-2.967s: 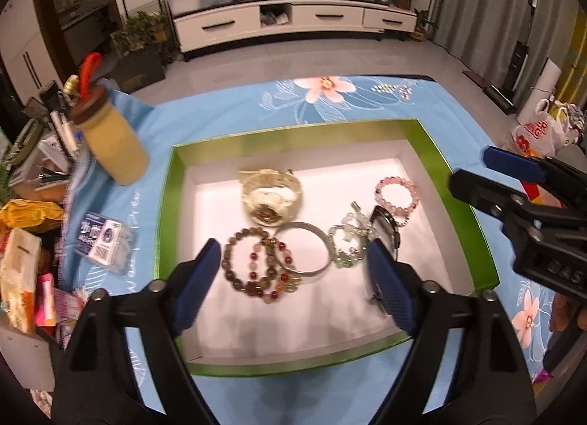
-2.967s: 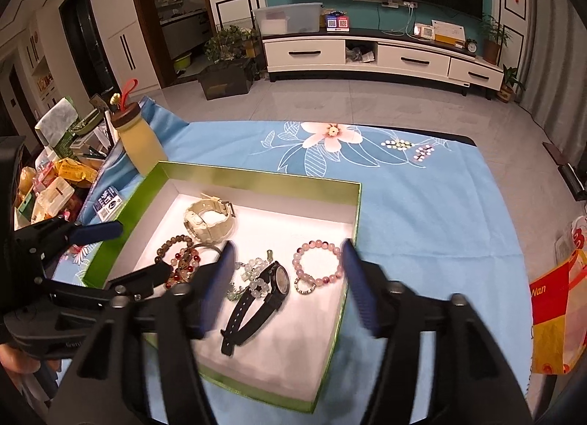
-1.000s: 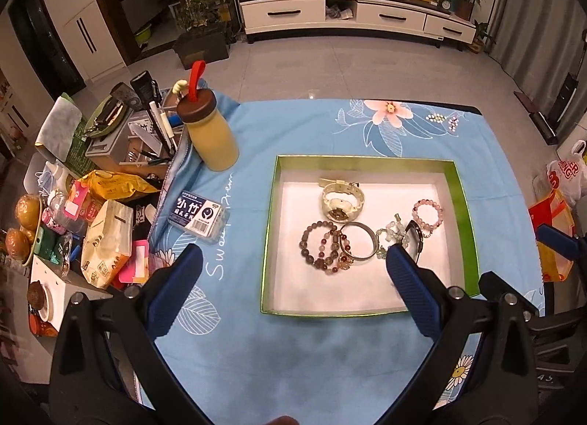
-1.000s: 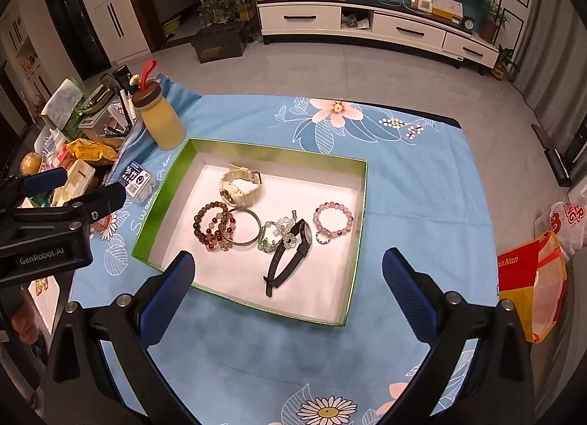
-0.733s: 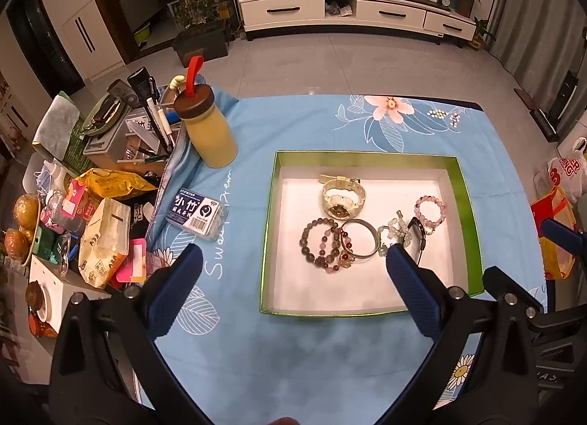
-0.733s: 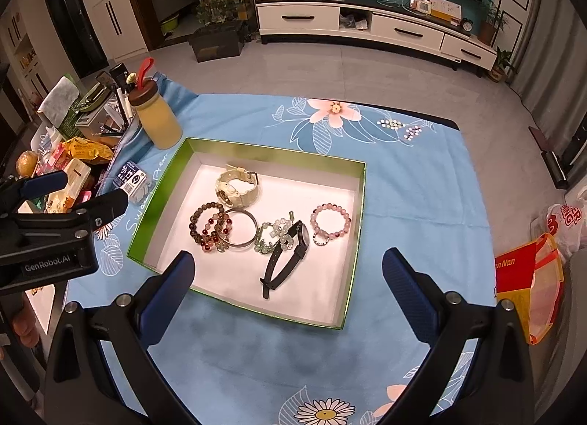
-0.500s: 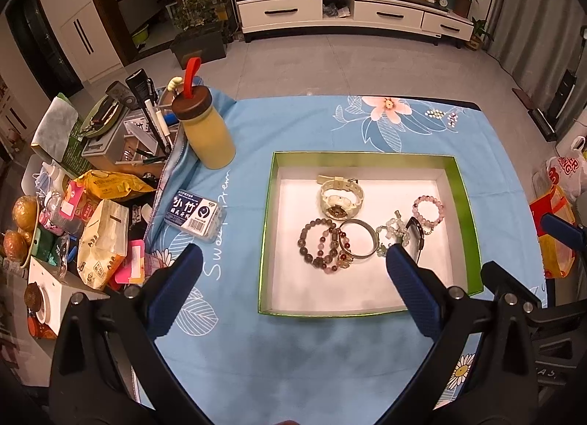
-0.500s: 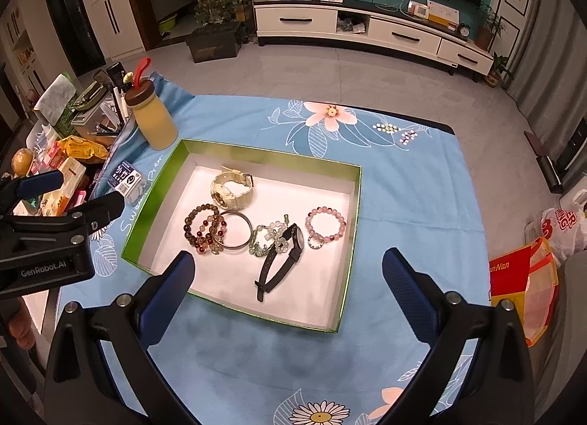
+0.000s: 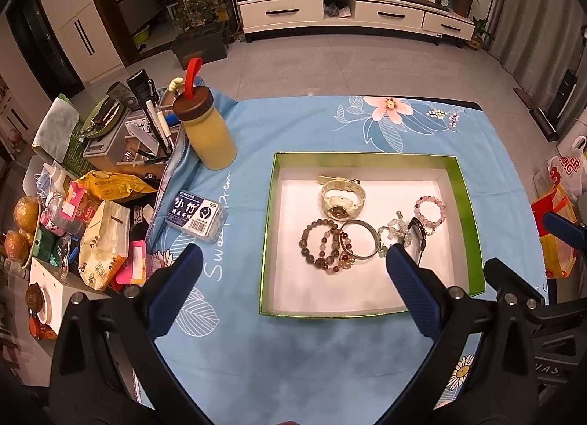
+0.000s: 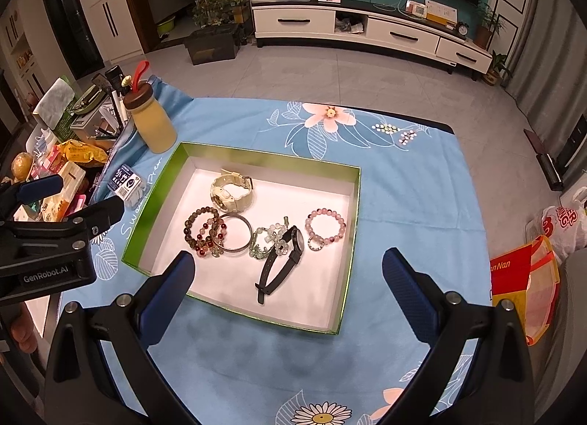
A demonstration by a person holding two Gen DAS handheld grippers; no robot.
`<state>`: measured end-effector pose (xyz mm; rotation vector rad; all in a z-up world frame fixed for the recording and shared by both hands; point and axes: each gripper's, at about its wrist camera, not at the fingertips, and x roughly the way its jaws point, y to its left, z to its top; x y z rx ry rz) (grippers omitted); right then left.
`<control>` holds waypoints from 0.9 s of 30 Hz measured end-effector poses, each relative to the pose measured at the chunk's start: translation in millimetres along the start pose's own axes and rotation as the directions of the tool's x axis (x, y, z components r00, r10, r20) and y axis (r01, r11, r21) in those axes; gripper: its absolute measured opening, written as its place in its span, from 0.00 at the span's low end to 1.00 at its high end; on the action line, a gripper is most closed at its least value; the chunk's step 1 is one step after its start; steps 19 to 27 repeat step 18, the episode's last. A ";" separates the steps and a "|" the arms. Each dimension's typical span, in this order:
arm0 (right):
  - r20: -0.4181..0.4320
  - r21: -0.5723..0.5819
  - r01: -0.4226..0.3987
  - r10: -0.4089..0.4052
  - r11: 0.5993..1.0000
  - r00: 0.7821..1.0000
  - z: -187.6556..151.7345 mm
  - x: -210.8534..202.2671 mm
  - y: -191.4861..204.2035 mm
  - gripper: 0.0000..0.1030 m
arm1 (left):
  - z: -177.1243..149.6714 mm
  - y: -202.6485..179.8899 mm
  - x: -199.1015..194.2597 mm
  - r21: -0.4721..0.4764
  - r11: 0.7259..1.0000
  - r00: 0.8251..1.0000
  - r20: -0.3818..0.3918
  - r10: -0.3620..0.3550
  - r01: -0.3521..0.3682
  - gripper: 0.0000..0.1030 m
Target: Organize jewelry
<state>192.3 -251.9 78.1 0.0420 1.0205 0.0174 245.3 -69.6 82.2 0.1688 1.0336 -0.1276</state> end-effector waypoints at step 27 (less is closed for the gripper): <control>0.002 0.005 0.002 -0.002 1.000 1.000 1.5 -0.2 -1.0 0.99 | 1.0 2.3 2.7 -0.022 1.000 1.000 -0.022 -0.007 0.006 0.98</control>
